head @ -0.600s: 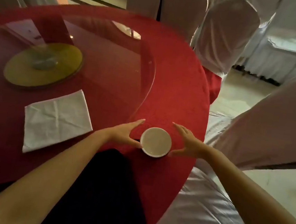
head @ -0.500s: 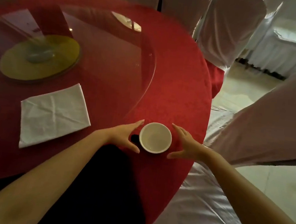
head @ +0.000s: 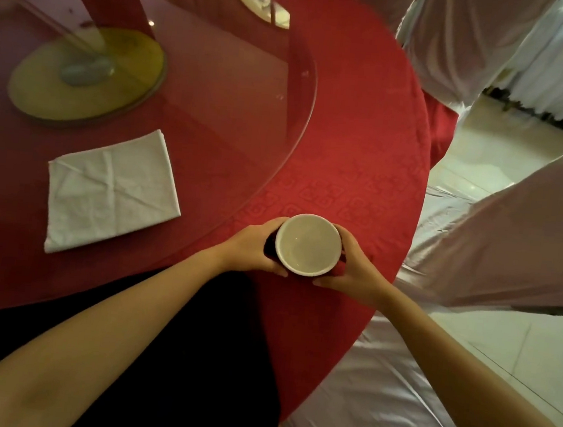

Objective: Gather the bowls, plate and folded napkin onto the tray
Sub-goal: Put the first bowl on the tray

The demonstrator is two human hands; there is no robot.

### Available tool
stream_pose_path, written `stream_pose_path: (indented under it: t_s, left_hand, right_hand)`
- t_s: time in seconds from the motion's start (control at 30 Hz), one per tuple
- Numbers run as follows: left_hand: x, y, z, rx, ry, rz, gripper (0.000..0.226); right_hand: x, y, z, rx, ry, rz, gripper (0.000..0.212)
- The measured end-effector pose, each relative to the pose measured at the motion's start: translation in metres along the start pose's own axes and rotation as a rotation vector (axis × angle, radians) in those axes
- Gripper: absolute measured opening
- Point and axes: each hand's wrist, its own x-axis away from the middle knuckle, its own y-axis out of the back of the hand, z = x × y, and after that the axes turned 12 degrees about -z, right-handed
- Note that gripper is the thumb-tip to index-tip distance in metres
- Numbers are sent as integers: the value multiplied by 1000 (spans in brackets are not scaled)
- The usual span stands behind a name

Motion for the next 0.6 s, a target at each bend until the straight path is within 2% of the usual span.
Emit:
stream_pose_path:
  t_s: [0.37,0.6]
  left_hand:
    - [52,33,-11,115,46,-265,94]
    - [116,58,-3,125,147,-420,95]
  right_hand:
    - [-3,-10,59,-230,-12,136,97]
    - [0,-51,100,-199,72,311,99]
